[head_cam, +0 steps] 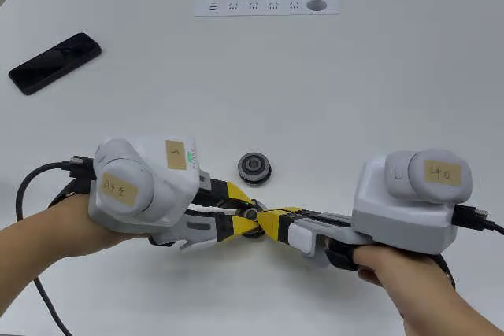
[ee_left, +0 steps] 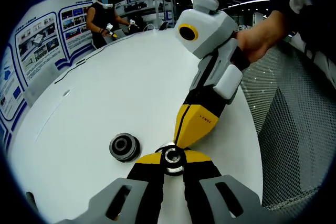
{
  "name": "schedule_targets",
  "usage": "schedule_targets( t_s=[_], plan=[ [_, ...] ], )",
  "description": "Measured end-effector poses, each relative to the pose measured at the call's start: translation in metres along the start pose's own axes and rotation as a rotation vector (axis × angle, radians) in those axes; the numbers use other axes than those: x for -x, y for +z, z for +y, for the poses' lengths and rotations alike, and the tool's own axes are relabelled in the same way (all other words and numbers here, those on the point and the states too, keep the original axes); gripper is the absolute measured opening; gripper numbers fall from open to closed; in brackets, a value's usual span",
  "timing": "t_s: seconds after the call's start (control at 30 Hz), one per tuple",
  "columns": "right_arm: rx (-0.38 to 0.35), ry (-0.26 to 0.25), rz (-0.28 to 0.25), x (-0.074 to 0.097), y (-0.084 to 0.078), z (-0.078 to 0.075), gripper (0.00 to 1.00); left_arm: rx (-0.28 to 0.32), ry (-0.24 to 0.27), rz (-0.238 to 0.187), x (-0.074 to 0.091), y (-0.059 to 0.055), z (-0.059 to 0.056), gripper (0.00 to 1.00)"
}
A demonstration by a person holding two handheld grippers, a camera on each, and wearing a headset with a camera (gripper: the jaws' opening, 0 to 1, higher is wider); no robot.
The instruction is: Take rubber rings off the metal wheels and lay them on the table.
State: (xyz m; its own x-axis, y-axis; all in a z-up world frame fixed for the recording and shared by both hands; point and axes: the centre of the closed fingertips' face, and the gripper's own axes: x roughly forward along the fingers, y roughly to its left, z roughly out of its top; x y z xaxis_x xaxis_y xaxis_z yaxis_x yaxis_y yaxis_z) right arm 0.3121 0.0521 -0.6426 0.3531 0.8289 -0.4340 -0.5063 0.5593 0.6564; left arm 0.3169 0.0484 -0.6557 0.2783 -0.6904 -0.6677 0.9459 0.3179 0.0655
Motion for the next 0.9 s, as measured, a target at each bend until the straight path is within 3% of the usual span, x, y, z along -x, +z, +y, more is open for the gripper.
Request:
schedule_targets(
  t_s=[0.4,0.9],
  plan=[
    [-0.056,-0.046,0.014,0.003,-0.006,-0.011,0.01,-0.008,0.026,0.004,0.001,-0.001,0.000,0.13],
    [-0.100,-0.054,-0.001,0.002,-0.005,-0.013,0.01,0.015,0.047,0.015,0.001,0.001,0.000,0.15]
  ],
)
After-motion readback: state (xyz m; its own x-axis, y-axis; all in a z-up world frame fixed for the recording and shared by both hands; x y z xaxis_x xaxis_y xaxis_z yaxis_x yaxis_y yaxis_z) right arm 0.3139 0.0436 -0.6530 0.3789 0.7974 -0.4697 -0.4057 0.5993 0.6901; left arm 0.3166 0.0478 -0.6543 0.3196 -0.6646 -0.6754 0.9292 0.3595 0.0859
